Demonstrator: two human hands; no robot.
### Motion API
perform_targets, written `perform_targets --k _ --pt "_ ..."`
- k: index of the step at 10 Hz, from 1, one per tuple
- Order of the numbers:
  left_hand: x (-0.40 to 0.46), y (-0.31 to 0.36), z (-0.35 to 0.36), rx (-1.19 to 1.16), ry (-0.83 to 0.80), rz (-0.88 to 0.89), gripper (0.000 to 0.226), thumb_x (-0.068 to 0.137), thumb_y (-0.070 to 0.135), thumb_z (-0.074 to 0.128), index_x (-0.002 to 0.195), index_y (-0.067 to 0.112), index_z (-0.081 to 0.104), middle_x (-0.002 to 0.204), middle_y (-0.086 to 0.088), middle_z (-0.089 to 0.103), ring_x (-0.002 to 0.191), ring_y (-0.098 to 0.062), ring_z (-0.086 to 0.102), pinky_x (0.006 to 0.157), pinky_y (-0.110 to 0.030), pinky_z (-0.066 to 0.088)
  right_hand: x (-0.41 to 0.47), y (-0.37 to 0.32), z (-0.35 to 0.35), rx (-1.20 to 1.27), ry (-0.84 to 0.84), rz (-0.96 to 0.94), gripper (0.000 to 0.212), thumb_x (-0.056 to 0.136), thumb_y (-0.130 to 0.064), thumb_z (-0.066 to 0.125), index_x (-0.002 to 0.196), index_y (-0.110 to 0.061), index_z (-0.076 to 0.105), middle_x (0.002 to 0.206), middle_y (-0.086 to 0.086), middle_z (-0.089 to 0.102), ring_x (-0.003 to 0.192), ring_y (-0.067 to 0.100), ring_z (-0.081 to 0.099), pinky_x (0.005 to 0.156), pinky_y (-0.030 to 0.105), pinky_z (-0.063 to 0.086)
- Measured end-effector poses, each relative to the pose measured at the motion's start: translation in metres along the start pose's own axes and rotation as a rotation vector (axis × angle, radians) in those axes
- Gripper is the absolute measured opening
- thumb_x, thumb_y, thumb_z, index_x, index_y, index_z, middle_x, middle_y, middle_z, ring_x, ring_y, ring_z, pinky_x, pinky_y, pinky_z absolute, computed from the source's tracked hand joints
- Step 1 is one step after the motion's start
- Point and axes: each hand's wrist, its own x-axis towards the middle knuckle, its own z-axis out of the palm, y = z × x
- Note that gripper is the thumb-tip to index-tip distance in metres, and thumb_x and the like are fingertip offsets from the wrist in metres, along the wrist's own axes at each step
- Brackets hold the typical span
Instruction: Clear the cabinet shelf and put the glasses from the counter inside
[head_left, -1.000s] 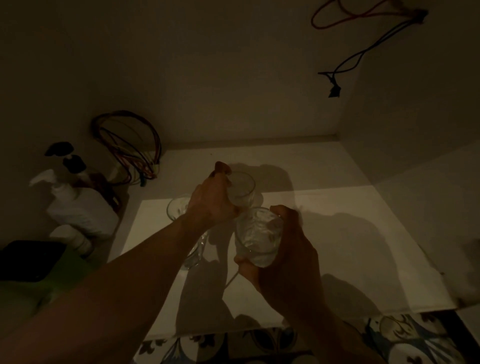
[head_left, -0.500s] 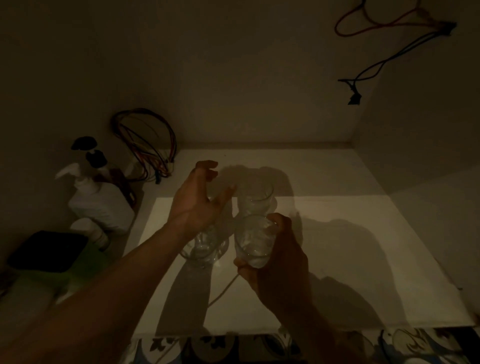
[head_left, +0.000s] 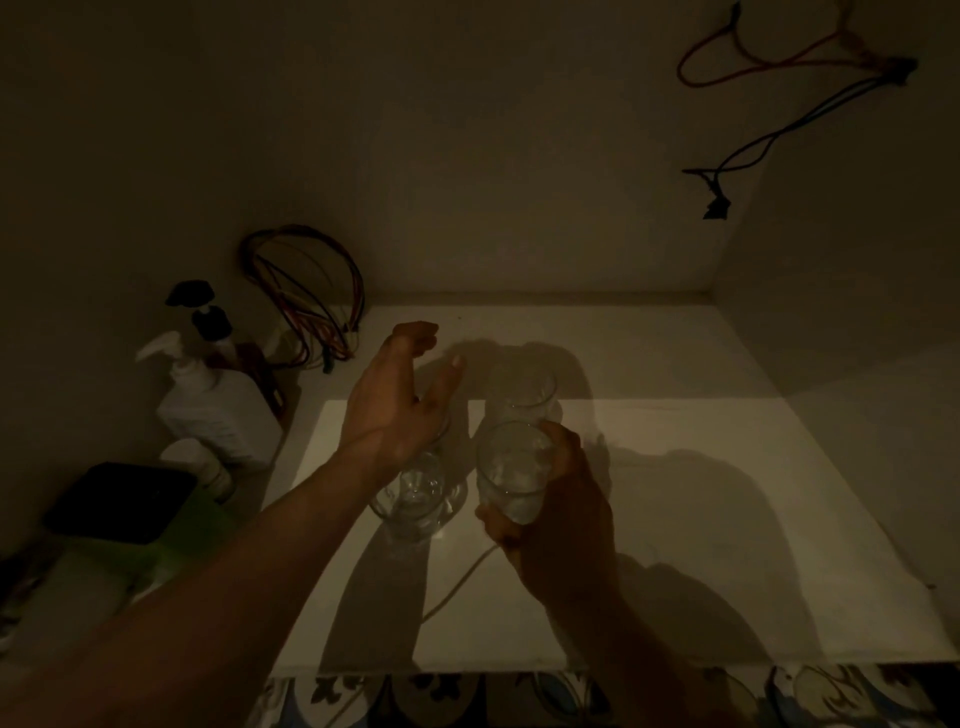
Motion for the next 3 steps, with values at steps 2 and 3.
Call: perform_targets --k 2,3 --pt "-0.004 0.003 -0.004 -0.012 -0.001 -0.031 0.047 0.093 0.060 0.049 0.134 0.037 0.045 0.135 0.014 0.057 0.122 0.002 0.050 0.081 -0.011 0.037 -0.001 -0.002 -0.007 -0.023 -0.068 0.008 0.103 0.066 -0.040 0.090 0.147 -0.040 0.028 0.142 -0.016 0.046 0.119 0.013 0.056 0.097 0.037 0.054" --pt "-0.004 0.009 -0.008 -0.025 0.058 0.000 0.046 0.094 0.056 0.051 0.133 0.033 0.048 0.133 0.011 0.059 0.122 -0.001 0.052 0.089 -0.017 0.041 -0.004 -0.011 -0.016 -0.066 0.009 -0.002 0.114 0.060 -0.060 0.085 0.152 -0.038 0.021 0.143 -0.007 0.050 0.120 0.013 0.059 0.094 0.035 0.055"
